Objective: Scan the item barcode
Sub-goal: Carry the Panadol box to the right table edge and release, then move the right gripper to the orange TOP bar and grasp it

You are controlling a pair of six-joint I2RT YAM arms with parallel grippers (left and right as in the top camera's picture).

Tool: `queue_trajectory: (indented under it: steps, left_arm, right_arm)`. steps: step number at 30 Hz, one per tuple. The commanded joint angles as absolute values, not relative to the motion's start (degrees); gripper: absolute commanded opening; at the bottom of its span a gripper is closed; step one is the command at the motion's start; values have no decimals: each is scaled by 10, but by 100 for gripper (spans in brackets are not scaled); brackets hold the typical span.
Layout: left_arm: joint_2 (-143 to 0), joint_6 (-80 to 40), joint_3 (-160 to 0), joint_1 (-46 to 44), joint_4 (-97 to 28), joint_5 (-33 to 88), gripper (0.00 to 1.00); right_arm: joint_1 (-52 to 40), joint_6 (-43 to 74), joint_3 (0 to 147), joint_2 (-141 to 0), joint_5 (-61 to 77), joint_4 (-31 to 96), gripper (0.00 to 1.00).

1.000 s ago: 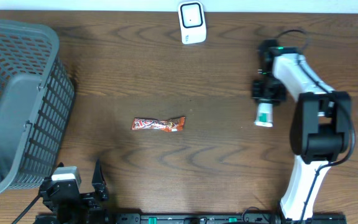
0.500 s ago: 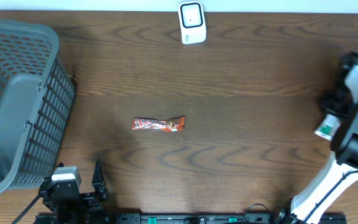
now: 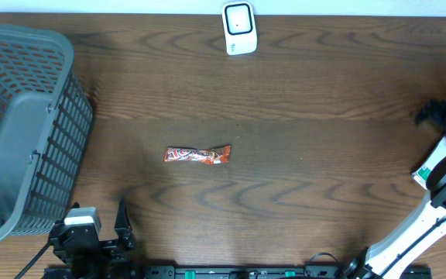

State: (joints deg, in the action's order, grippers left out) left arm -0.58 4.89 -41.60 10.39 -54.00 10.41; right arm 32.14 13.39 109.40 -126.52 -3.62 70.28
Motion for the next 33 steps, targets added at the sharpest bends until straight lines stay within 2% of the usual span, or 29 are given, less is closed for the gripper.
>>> queue_trajectory:
  steps: [1, 8, 14, 20, 27, 33]
  left_arm:
    - [-2, 48, -417, 102, -541, 107, 84]
    - [-2, 48, -417, 102, -541, 107, 84]
    - [-2, 48, -417, 102, -541, 107, 84]
    - [-2, 48, -417, 102, -542, 107, 84]
    - [-2, 48, -417, 102, -542, 107, 84]
    - [-2, 48, -417, 102, -542, 107, 84]
  right_arm:
    - [262, 132, 1174, -1257, 60, 736, 99]
    - [85, 131, 1181, -1248, 115, 787, 99]
    - [-61, 87, 1132, -1248, 286, 814, 99]
    - [-143, 126, 1021, -1248, 442, 727, 98]
    - [-197, 182, 914, -1248, 491, 617, 98]
    - [-251, 277, 858, -1248, 496, 509, 99]
